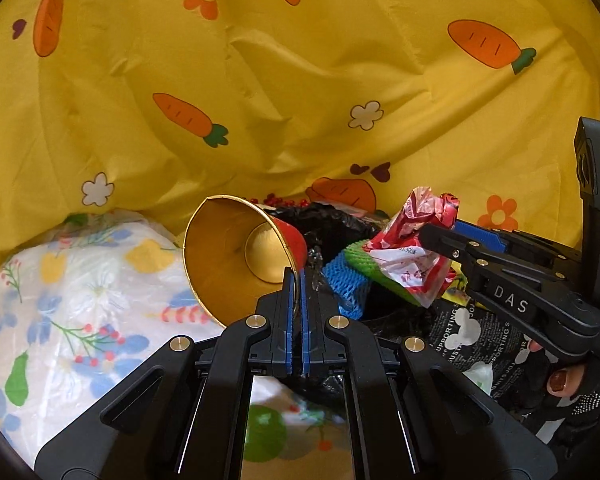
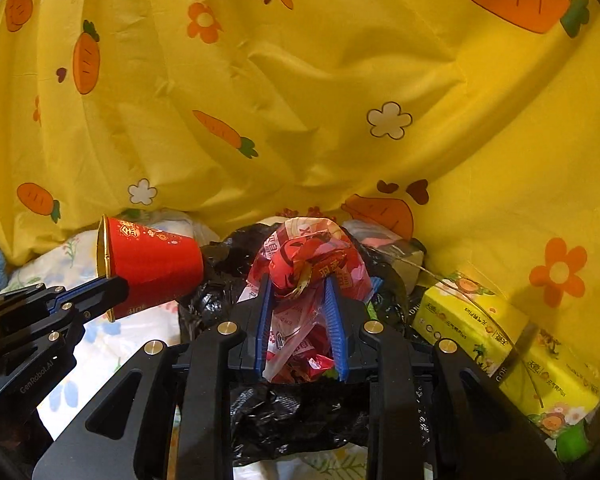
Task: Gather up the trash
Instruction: 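Carry the red paper cup and red wrapper over the black trash bag, then open the left tool to drop the red cup while the right tool drops the wrapper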
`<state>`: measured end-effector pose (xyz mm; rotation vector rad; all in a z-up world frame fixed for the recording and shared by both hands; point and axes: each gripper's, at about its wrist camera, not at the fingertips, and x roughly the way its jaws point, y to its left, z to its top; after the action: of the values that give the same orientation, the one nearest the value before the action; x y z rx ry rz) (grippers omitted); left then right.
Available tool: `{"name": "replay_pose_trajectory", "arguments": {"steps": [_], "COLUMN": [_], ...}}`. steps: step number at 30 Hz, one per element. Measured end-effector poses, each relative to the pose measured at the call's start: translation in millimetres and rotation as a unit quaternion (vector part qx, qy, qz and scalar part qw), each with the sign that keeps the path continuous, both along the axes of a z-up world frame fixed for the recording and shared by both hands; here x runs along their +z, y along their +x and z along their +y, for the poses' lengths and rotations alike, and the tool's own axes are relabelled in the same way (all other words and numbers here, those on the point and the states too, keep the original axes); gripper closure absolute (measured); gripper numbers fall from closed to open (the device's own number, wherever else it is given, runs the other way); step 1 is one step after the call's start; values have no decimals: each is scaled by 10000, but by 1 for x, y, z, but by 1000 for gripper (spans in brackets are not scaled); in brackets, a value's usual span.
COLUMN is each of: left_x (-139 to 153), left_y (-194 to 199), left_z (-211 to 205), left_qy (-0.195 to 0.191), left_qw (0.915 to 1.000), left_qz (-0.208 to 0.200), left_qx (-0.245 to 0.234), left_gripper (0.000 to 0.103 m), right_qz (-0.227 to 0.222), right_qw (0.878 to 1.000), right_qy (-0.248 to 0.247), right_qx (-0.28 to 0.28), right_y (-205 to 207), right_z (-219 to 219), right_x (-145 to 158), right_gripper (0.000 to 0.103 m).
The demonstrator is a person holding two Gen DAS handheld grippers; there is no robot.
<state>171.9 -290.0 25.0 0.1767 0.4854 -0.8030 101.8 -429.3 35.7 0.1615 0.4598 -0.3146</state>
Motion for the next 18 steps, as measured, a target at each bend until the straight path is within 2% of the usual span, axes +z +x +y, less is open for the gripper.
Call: {"name": "replay_pose_trajectory", "arguments": {"steps": [4,10,15,18], "left_x": [-5,-26,-50,-53], "left_y": [9,31,49,50], "left_z": [-26,-64,-75,-74], "left_qy": [39,174,300,344], "left_qw": [9998,9984,9962,9963], "left_qz": [82,441,799,770], "left_qx": [-172,-308,-190,-167], "left_gripper": [101,101,100,97], "right_qz": [181,434,512,645], "right_qw": [9998,9989,9986,9979], "right_qy": [99,193,102,113], "right_qx": [-60,-53,-13,26], "right_y": [12,34,45,53], "right_z": [-14,-26,-28,-30], "right_x": [-13,-27,-35,-41], "right_gripper": [77,76,75,75]}}
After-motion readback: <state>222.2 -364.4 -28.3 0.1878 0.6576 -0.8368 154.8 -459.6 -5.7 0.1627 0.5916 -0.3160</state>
